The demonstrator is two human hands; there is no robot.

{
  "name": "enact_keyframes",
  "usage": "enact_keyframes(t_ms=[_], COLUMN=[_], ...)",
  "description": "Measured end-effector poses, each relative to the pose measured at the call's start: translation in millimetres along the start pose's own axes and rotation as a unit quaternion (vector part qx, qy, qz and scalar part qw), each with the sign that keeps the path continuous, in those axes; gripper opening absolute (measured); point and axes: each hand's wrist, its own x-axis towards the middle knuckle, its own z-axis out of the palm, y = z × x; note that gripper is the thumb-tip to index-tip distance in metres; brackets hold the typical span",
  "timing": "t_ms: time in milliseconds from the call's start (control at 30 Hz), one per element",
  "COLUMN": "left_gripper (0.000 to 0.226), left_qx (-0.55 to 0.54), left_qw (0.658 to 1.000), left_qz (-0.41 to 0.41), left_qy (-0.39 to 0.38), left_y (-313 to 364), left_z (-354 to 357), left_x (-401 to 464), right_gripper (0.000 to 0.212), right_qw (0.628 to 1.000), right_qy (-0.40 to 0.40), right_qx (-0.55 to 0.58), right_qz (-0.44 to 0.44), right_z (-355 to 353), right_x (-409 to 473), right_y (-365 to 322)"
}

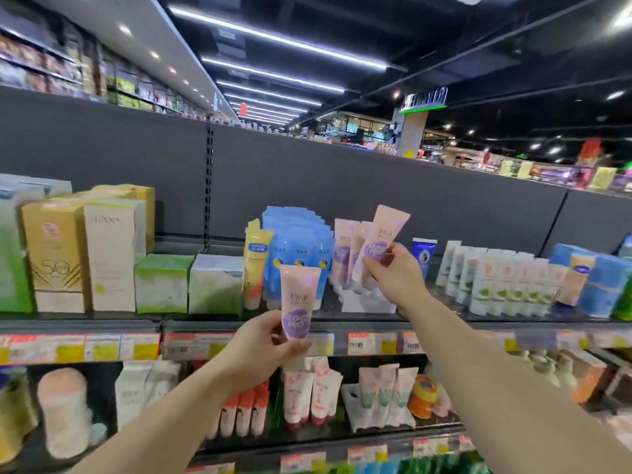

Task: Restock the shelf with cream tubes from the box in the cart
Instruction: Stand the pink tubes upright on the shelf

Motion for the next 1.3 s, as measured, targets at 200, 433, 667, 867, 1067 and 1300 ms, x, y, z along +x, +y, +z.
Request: enact_keyframes(t_ms=[200,433,667,867,1067,1300], left_gripper=[0.014,0.012,0.026,0.025,0.015,0.01], left_qx=[0.007,0.006,0.044,0.067,0.064,-0.013], left_qw=[0.999,0.999,0.998,0.996,0.996,0.995], left_qz=[-0.012,-0.03,-0.033,-0.046,-0.002,0.023], left_qy=[0.044,0.04,0.015,0.021,0.059,0.095], left_y=[12,9,7,12,31,64], left_z=[9,21,27,30,43,76], left_x=[10,21,28,33,52,86], right_gripper=[0.029,0.024,0.019,0.028,0.015,0.04], right_qw=[0.997,0.99,0.98,0.984,0.987,0.944], right_qy=[-0.056,-0.082,-0.107,-0.1,-0.137,-0.306], right_qx=[-0.053,-0.117,-0.168,-0.137,-0.08,-0.086], right_qz=[-0.011,-0.013,0.021,0.058,-0.001,-0.092], right_z=[34,52,59,58,7,-26], right_x=[40,57,63,64,38,-4], right_y=[27,45,43,40,44,23])
